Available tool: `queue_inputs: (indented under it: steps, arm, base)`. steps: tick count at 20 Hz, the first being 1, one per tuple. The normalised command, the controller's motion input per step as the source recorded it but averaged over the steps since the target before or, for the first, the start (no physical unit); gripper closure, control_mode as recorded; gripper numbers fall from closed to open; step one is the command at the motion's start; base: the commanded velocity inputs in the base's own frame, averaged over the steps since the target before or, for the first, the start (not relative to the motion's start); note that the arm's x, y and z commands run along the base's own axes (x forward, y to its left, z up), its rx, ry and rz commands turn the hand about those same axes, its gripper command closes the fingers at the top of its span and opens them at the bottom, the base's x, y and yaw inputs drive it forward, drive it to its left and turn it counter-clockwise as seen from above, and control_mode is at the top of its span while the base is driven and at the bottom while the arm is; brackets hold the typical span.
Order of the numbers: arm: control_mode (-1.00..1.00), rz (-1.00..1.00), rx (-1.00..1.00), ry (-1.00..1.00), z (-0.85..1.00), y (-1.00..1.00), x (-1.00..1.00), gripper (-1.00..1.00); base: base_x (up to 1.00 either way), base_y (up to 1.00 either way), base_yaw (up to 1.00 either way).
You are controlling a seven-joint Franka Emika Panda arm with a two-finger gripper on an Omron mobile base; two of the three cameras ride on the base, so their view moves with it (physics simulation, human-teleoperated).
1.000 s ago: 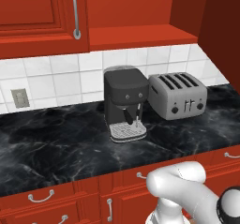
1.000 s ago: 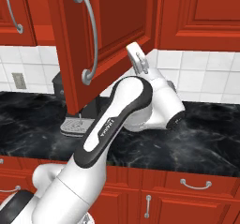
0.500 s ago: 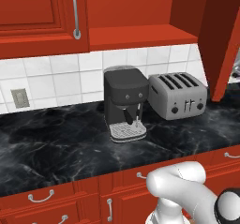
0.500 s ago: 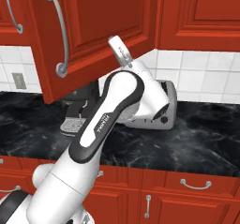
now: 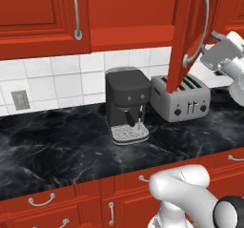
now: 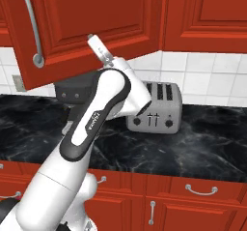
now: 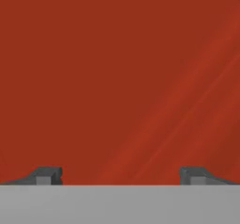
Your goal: Open the cabinet and move the ladle to the pot. Then close the cabinet.
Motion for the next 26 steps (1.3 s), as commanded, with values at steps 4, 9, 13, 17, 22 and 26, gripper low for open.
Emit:
queue_inputs:
  steps: [4,9,13,17,22,26]
  arm:
    - [-1.00,0.00,0.00,-0.02,0.03,0.42,0.09,-1.00]
    - [-1.00,-0.07,-0.04,0.00,0.02,0.43,0.35,-1.00]
    - [-1.00,-0.13,-0.10,0.00,0.03,0.43,0.58,-1.00]
    - [-1.00,-0.17,-0.15,0.00,0.08,0.47,0.54,-1.00]
    - [-1.00,-0.20,-0.13,0.00,0.04,0.49,0.47,-1.00]
    - [-1.00,-0.21,-0.10,0.00,0.01,0.44,0.48,-1.00]
  base:
    - [0.00,0.00,0.00]
    - [0.00,0.00,0.00]
    - [0.00,0.00,0.00]
    - [0.00,0.00,0.00]
    - [0.00,0.00,0.00]
    - [0.00,0.00,0.00]
